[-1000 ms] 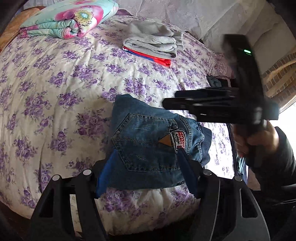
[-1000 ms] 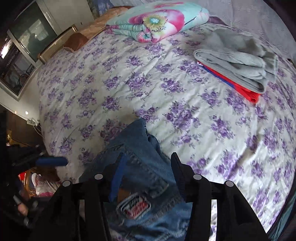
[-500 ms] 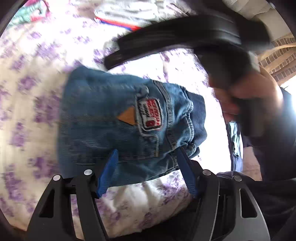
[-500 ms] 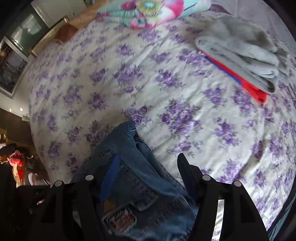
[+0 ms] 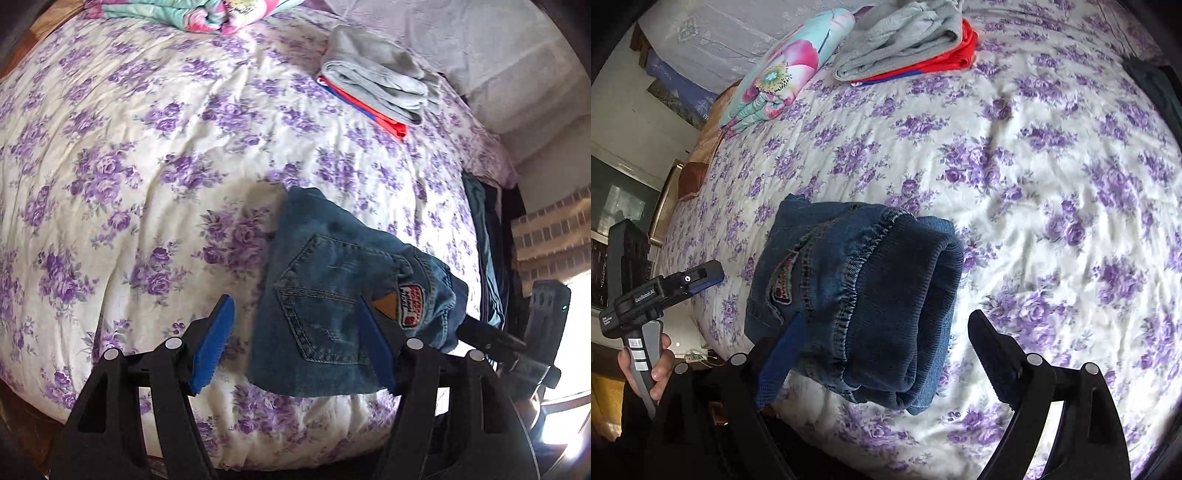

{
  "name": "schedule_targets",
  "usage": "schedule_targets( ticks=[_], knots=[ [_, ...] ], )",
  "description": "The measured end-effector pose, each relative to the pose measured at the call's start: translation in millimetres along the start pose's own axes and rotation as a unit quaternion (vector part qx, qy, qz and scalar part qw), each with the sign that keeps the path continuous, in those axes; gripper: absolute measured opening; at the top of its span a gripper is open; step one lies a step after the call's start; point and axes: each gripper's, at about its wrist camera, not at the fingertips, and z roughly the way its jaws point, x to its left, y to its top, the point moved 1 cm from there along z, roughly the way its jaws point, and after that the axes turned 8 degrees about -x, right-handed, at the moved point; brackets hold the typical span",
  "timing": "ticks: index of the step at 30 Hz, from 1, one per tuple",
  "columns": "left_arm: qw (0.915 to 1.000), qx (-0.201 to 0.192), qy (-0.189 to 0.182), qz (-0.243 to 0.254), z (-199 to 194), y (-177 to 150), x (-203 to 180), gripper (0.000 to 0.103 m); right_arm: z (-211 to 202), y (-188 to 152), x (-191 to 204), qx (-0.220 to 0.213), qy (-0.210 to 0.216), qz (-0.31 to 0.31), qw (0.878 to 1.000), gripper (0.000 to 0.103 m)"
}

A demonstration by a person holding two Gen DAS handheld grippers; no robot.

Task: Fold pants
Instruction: 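Grasp the folded jeans with both tools and lift them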

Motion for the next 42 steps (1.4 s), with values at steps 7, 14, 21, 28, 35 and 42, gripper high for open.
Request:
schedule_targets(
  ticks=[7,14,21,28,35,42],
  knots=[
    [0.999,0.036,0.005,-0.025,20,-2,21,0.067,33,-30,-28,0.069,0.071,0.098,0.99,0.09],
    [0.9936,0.088,-0.044,-0.054,58,-9,25,0.074,59,-32,-41,0.093,0.134,0.156,0.974,0.094],
    [0.9885,0.114,-0.077,-0.063,90,-8,18,0.09,59,-27,-31,0.097,0.12,0.131,0.979,0.095],
    [0.9889,0.105,-0.089,-0.056,88,-10,5,0.075,53,-21,-19,0.071,0.11,0.097,0.987,0.058],
    [0.993,0.069,-0.093,-0.024,40,-5,-21,0.056,10,-3,20,0.018,0.079,0.014,0.997,0.051],
    [0.994,0.02,-0.102,0.034,-12,60,-70,0.054,-34,66,30,-0.034,0.112,0.015,0.993,0.051]
  ],
)
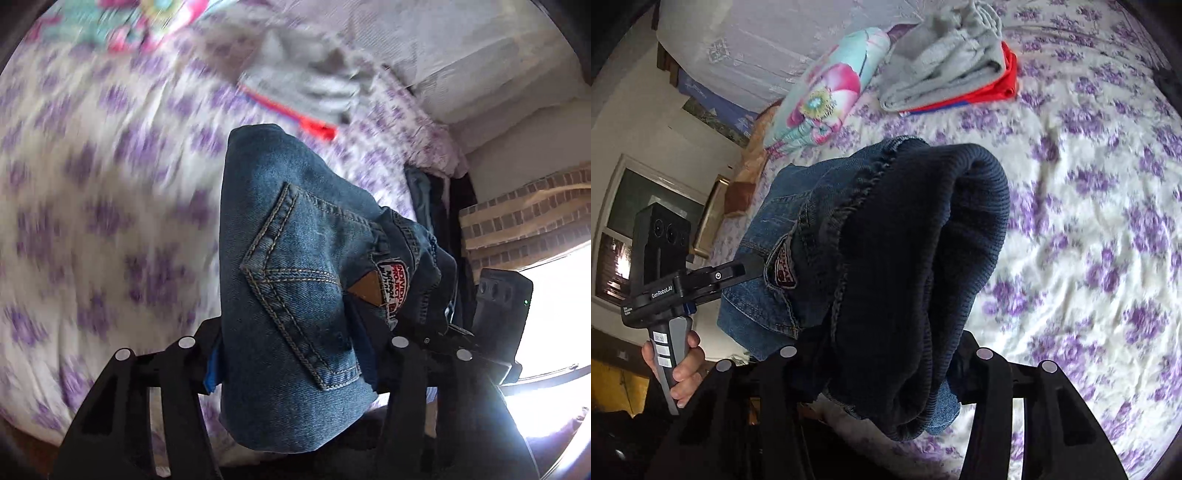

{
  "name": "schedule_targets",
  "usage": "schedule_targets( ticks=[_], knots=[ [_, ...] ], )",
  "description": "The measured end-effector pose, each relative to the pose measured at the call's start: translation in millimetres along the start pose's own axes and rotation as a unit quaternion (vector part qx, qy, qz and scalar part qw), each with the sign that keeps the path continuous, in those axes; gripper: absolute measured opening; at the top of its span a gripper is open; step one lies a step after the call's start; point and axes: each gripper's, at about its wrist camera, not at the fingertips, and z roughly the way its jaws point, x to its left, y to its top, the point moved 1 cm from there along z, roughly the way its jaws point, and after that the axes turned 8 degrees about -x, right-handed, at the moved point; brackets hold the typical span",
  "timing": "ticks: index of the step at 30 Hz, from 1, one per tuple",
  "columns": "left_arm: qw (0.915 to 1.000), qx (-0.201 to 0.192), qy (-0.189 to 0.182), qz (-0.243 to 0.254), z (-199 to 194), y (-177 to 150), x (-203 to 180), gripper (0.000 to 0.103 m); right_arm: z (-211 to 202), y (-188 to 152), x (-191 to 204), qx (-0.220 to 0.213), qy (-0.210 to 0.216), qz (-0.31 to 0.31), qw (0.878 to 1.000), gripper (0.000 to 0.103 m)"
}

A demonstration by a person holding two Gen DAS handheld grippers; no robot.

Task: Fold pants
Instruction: 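Grasp the folded jeans with both tools and lift them, then lower the jeans onto the grey folded garment and open both tools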

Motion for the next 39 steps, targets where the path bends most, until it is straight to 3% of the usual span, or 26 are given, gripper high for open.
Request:
schedule_targets(
  ticks=[2,10,12,15,19,20,22,24,28,32,35,39],
  knots=[
    [0.9998,-0.005,0.001,0.018,1,49,-16,0.054,-4,46,4,-0.015,0.004,-0.006,1.0,0.051],
    [0.9962,-0.05,0.012,0.069,49,266,-55,0.056,18,276,14,-0.081,-0.054,-0.058,0.994,0.051],
    [0.9956,-0.052,0.011,0.077,70,309,-55,0.056,33,316,6,-0.084,-0.065,-0.064,0.992,0.051],
    [0.9964,-0.035,0.02,0.074,113,343,-47,0.056,71,354,-25,-0.065,-0.072,-0.046,0.994,0.051],
    [0.9948,0.052,0.071,0.051,211,340,1,0.058,144,345,-100,-0.002,-0.103,0.009,0.995,0.057],
    [0.9937,0.063,0.079,0.047,229,337,13,0.067,154,340,-109,-0.004,-0.102,0.008,0.995,0.059],
    [0.9956,0.033,0.072,0.05,234,336,22,0.076,151,339,-110,-0.032,-0.079,-0.008,0.996,0.06],
    [0.9965,0.037,0.06,0.045,234,342,23,0.076,149,347,-113,-0.031,-0.074,0.0,0.997,0.06],
    [0.9918,0.028,0.093,0.083,216,343,5,0.074,136,358,-105,-0.027,-0.085,-0.001,0.996,0.063],
    [0.9892,0.009,0.107,0.1,179,334,-2,0.081,96,350,-83,-0.033,-0.136,-0.024,0.99,0.068],
    [0.9848,-0.015,0.124,0.121,137,310,-13,0.082,48,332,-59,-0.067,-0.221,-0.067,0.971,0.069],
    [0.9772,-0.056,0.137,0.153,80,259,-46,0.093,-7,292,-22,-0.107,-0.246,-0.111,0.957,0.078]
  ],
)
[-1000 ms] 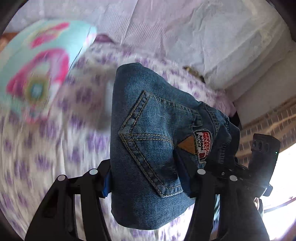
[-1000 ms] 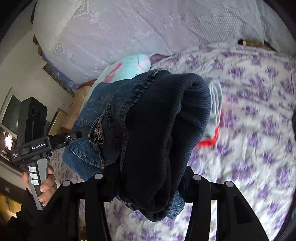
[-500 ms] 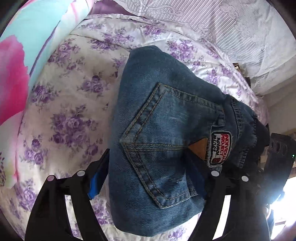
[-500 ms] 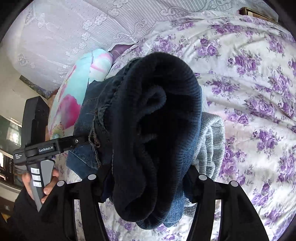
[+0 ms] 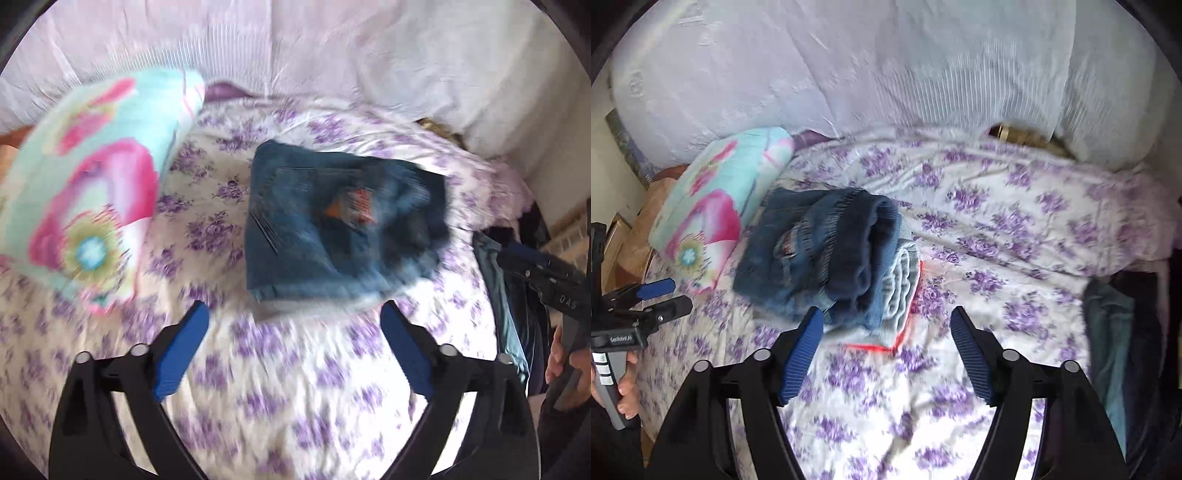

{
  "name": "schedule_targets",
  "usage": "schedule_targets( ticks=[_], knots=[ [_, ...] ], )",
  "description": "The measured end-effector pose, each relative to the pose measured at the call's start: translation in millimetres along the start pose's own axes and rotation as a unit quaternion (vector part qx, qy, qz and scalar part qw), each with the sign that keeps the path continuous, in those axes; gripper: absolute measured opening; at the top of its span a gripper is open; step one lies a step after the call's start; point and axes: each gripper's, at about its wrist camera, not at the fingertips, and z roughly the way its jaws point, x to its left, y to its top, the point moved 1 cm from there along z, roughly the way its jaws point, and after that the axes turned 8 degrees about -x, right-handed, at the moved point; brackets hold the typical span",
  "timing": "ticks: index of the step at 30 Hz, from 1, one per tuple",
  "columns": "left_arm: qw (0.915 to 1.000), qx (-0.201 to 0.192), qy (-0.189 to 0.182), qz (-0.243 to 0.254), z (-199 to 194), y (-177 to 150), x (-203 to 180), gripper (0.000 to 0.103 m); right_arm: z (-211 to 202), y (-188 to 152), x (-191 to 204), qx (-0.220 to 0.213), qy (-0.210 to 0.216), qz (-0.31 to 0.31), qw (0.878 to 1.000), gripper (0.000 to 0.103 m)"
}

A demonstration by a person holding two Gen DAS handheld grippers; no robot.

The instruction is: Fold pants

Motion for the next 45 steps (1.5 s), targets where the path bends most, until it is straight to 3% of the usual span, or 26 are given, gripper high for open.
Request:
schedule_targets(
  ticks=[4,8,12,14,18,28,45],
  knots=[
    [0.9961,-0.071,0.051,0.009,-82,-44,-35,0.098,-76,-40,27,-0.053,-0.028,-0.034,0.998,0.098],
    [0.9931,-0.097,0.065,-0.008,-135,-86,-61,0.098,-113,-79,48,-0.052,-0.054,-0.011,0.997,0.099],
    [0.9897,-0.109,0.093,-0.004,-163,-120,-80,0.098,-138,-120,67,-0.054,-0.071,-0.002,0.996,0.099],
    [0.9867,-0.111,0.118,0.009,-173,-133,-87,0.098,-146,-132,75,-0.051,-0.076,-0.009,0.996,0.099],
    [0.9846,-0.124,0.124,-0.004,-200,-151,-93,0.098,-165,-148,82,-0.055,-0.087,-0.016,0.995,0.099],
    [0.9783,-0.151,0.142,0.002,-235,-157,-106,0.098,-193,-151,83,-0.081,-0.064,-0.017,0.995,0.099],
    [0.9782,-0.151,0.142,0.011,-234,-151,-116,0.098,-200,-149,80,-0.09,-0.063,-0.007,0.994,0.099]
  ],
)
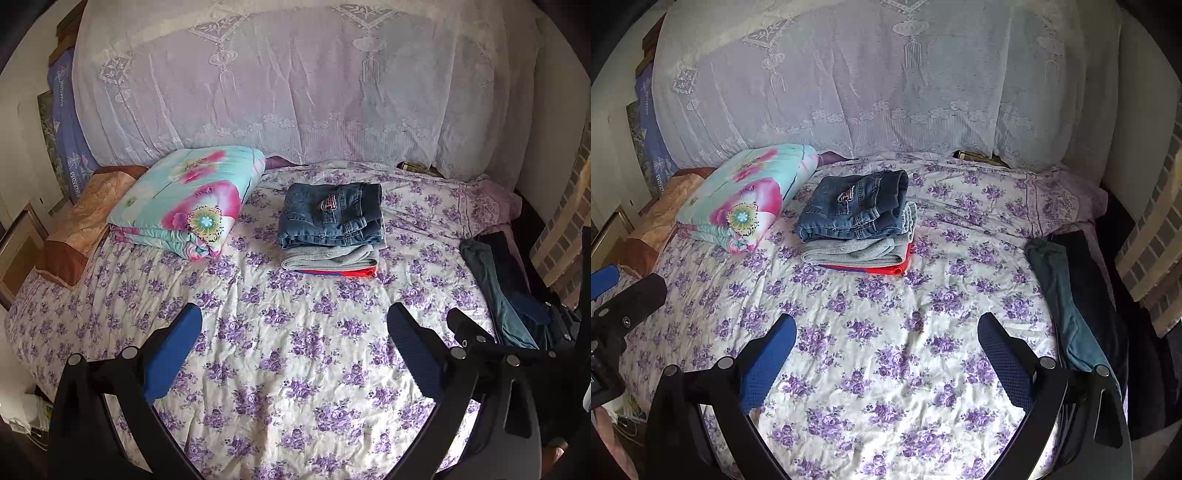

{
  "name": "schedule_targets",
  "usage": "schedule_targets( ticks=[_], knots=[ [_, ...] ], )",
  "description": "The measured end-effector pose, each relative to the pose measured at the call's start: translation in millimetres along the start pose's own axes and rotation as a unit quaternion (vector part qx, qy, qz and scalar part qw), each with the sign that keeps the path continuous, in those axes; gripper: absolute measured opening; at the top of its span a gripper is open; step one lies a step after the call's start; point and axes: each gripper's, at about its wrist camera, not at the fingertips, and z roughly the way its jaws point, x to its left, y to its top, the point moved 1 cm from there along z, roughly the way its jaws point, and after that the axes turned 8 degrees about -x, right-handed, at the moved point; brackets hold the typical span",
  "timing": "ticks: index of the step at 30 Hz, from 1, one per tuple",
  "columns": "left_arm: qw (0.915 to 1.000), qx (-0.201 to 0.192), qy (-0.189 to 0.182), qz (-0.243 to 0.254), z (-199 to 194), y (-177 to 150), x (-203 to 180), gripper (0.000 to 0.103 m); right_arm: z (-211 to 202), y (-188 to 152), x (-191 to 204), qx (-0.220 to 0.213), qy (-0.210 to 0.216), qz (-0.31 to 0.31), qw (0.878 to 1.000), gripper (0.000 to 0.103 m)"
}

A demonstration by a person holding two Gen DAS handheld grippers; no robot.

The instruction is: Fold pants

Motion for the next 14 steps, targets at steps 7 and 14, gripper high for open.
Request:
schedule_targets(
  ticks=[7,14],
  knots=[
    [1.0,0.003,-0.003,0.001,2.4,2.9,-2.8,0.098,-0.8,1.4,-3.6,-0.002,-0.003,0.004,1.0,0.099],
    [0.9999,0.011,-0.002,-0.006,5.9,2.4,-1.6,0.098,-2.4,1.5,-4.8,-0.003,-0.005,0.008,1.0,0.099]
  ],
)
